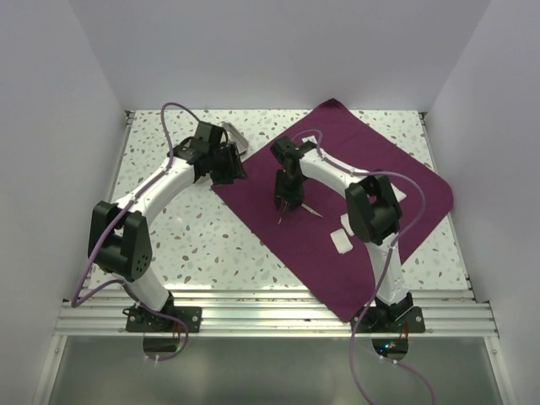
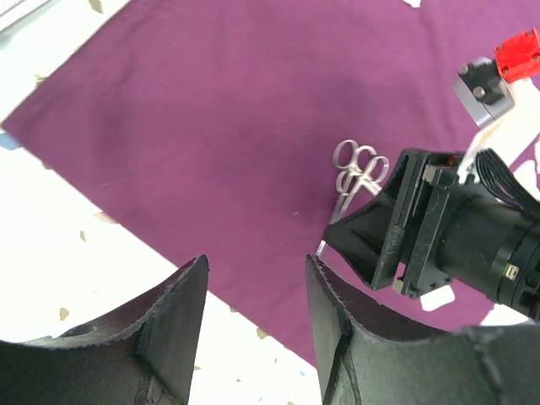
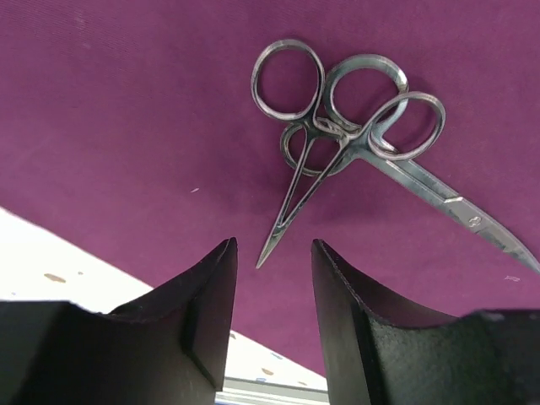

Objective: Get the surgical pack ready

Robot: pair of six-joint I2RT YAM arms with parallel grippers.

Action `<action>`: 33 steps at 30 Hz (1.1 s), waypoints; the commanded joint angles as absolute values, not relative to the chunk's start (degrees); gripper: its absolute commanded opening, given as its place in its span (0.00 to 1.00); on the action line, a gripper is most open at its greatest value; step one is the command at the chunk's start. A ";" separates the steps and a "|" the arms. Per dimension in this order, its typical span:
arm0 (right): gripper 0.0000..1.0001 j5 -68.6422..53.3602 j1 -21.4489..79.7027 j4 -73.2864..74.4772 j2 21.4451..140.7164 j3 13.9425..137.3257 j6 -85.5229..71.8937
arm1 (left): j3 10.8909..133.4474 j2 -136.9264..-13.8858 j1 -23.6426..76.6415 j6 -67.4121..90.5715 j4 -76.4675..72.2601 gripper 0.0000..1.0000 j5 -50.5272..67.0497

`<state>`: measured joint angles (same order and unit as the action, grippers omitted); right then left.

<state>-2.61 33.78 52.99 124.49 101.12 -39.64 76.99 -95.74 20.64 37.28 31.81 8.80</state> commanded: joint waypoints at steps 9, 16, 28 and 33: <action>0.36 3.34 35.95 55.72 127.00 103.18 -45.97 | 77.96 -93.08 18.81 33.75 34.10 0.54 6.15; 0.32 4.39 36.12 55.72 130.16 103.80 -47.55 | 77.78 -93.08 18.72 33.49 33.92 0.54 7.12; 0.00 10.46 36.48 58.36 123.77 103.71 -41.84 | 76.82 -91.93 17.49 32.34 33.84 0.55 9.58; 0.00 6.34 36.48 58.54 119.10 103.36 -34.12 | 77.61 -92.98 16.70 33.48 33.23 0.55 15.19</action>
